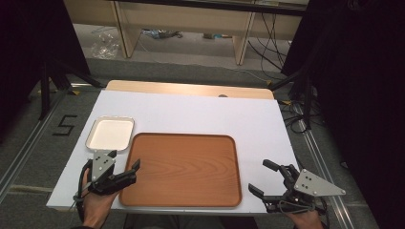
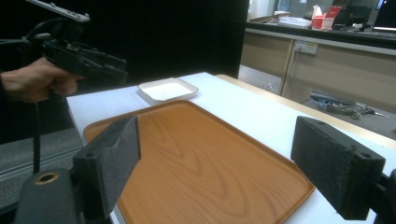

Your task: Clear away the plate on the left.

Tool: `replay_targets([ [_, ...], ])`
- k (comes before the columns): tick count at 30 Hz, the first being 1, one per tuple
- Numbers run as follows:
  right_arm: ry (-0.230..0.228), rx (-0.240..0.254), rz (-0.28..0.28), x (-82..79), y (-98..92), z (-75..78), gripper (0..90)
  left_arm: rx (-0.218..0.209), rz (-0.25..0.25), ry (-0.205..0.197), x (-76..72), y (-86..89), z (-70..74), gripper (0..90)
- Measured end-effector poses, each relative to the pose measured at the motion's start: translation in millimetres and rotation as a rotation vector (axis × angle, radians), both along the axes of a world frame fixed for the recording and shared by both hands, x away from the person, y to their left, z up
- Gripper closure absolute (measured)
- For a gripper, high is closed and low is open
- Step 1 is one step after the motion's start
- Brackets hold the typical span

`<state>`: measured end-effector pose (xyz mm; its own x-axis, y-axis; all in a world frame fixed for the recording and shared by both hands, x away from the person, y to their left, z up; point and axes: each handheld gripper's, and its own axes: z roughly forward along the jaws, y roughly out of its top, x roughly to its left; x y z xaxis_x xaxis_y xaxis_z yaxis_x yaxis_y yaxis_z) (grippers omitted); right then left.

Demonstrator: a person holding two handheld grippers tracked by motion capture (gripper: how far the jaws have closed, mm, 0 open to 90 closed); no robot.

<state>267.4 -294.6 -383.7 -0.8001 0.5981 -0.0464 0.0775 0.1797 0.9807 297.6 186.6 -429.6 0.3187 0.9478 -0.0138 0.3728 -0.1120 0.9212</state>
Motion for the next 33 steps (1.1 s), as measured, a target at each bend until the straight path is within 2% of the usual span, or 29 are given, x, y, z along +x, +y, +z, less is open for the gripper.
replay_targets([
  [2, -0.003, 0.012, 0.002, 0.8, 1.2, -1.0, 16.7, 0.018, 0.007, 0.006, 6.5, 1.2, -2.9, 20.4],
  [5, 0.004, -0.003, 0.002, -0.1, 0.2, -0.2, 16.8, 0.033, 0.013, 0.021, 16.6, 3.6, -7.2, 20.4],
  [9, 0.01, -0.018, -0.001, -0.2, -0.2, -0.1, 16.8, 0.033, 0.04, 0.031, 28.6, 9.4, -9.0, 20.4],
  [11, 0.0, -0.002, 0.002, -0.1, 0.0, 0.0, 16.8, 0.03, 0.044, 0.038, 33.5, 12.6, -9.0, 20.1],
  [14, -0.001, 0.008, 0.009, 0.6, 0.3, -0.7, 16.8, 0.039, 0.017, 0.086, 41.9, 18.6, -9.1, 19.1],
  [15, -0.004, 0.012, 0.007, 0.6, 0.7, -1.0, 16.7, 0.056, 0.024, 0.081, 43.5, 20.8, -9.5, 19.6],
  [17, 0.001, 0.001, 0.002, -0.1, -0.2, 0.1, 16.7, 0.053, 0.039, 0.085, 47.4, 26.6, -8.8, 20.2],
  [21, 0.0, 0.007, 0.012, 0.7, 0.7, -0.8, 16.8, 0.059, 0.09, 0.085, 58.3, 43.2, -7.9, 19.9],
  [25, 0.005, -0.007, 0.004, -0.4, 0.3, -0.1, 16.8, 0.045, 0.124, 0.1, 68.5, 57.8, -10.6, 20.1],
  [29, 0.005, -0.005, 0.01, 0.4, 0.0, 0.0, 16.8, 0.04, 0.146, 0.111, 76.0, 65.3, -13.1, 20.3],
  [33, 0.002, -0.005, 0.009, -0.4, 0.1, -0.1, 16.9, 0.061, 0.16, 0.119, 81.8, 69.4, -14.2, 20.9],
])
